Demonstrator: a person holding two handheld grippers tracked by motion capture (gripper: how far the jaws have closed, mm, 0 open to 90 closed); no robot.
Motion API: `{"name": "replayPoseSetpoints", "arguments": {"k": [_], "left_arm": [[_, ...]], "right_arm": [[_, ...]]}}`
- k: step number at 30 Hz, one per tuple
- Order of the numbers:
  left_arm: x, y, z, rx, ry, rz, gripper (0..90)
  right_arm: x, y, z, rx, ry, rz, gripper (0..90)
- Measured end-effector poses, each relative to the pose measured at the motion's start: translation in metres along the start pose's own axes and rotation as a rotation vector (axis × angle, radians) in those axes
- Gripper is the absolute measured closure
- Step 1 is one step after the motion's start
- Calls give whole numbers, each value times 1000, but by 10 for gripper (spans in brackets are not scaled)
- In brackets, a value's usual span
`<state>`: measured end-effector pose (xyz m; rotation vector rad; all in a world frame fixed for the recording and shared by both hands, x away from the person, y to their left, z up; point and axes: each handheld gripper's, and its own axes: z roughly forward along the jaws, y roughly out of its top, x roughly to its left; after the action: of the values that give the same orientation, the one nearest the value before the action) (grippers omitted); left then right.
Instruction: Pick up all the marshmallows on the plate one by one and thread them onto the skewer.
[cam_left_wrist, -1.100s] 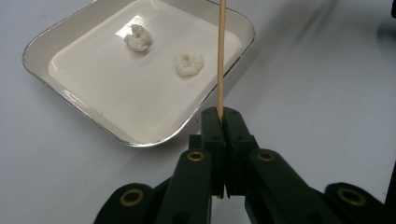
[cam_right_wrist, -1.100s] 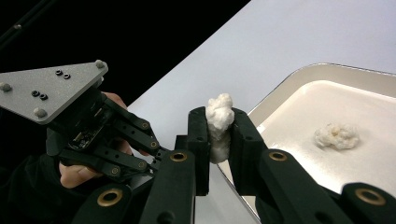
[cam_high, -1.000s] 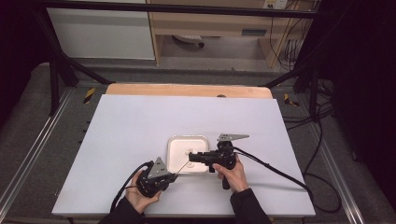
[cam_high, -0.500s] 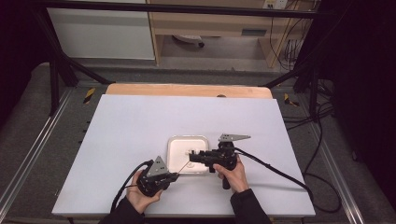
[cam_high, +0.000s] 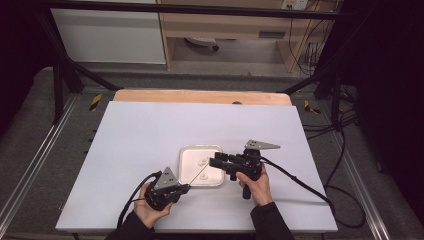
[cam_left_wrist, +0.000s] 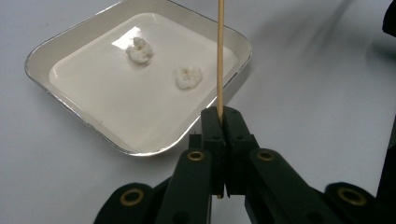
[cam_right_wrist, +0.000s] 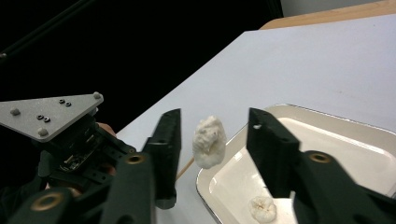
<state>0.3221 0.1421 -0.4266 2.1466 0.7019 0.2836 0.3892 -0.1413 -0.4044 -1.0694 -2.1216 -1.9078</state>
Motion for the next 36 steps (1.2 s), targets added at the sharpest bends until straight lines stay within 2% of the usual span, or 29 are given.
{"name": "replayPoseSetpoints", "arguments": {"k": [4, 9, 19, 31, 36], "left_arm": [[-2, 0, 1, 4, -3, 8, 888], [-2, 0, 2, 15, -3, 9, 888], [-3, -1, 4, 35, 7, 4, 888], [-6, -1, 3, 25, 10, 14, 889], [-6, -1, 4, 28, 7, 6, 889]], "right_arm": [[0, -3, 3, 2, 19, -3, 742], [0, -6, 5, 10, 34, -10, 807], [1, -13, 10, 12, 52, 6, 826], [2, -15, 10, 12, 55, 10, 826], [3, -17, 11, 11, 54, 12, 826]]}}
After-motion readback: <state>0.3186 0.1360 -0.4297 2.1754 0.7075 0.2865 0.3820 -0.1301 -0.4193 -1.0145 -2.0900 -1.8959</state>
